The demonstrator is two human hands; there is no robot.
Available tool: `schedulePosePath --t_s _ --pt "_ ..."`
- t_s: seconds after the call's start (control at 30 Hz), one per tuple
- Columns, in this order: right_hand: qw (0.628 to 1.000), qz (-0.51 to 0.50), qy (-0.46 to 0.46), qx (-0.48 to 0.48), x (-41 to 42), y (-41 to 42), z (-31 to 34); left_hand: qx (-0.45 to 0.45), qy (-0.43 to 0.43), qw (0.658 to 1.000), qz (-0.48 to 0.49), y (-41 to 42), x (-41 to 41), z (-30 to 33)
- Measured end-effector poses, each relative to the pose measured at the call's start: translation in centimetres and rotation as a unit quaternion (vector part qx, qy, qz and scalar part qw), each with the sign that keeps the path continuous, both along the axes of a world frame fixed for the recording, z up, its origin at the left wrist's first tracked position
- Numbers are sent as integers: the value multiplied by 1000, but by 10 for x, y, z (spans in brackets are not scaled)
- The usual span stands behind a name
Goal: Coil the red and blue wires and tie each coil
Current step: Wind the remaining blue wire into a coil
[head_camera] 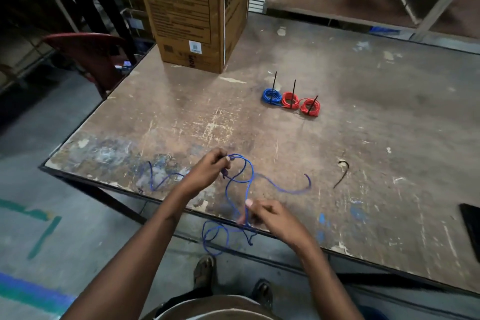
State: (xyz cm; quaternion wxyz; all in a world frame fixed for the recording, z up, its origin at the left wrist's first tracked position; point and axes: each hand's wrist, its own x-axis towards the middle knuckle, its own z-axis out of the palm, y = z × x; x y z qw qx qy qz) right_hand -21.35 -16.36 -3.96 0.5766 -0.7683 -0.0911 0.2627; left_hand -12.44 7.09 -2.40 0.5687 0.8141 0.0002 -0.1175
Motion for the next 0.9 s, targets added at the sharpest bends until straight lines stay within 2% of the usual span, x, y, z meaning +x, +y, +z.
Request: schedulePosePath --t_s 0.1,0.17,0.23,0.3,0.37,0.43,0.47,0.57,0.63,0.7,0.77,0.83,0.9 --pt "977 163 -8 -140 4 -10 -6 -72 -2 997 -30 -2 -2 30" --pt "947 259 15 -188 1 -8 3 -105 -12 993 -61 -4 -3 44" --pt "933 292 49 -202 -1 -3 15 -135 -21 987 -88 -6 -1 48" --pt "940 270 111 -175 -3 3 24 -148 -25 984 -94 -7 3 48" --pt "962 205 92 -153 0 7 35 -142 -28 985 -96 -7 6 50" --pt "984 79 -14 -161 6 8 45 -132 -31 985 -106 -10 8 53" --pt "981 4 -83 -174 10 8 49 -129 -32 985 -110 -12 8 54" --pt "939 -202 -227 -160 21 7 61 -100 -41 986 -124 -13 11 57" --pt "911 -265 -281 -145 25 6 70 -60 -58 985 -148 -13 12 60" --pt "903 -269 -305 -141 29 5 72 -19 -89 979 -183 -17 12 65" --pt "914 -223 -298 -160 36 4 72 -6 -122 973 -197 -21 12 68" --pt "938 -172 -254 -161 42 0 73 -13 -133 975 -180 -25 11 70" --pt "970 -156 -165 -85 46 -5 77 -12 -132 979 -156 -26 12 69"
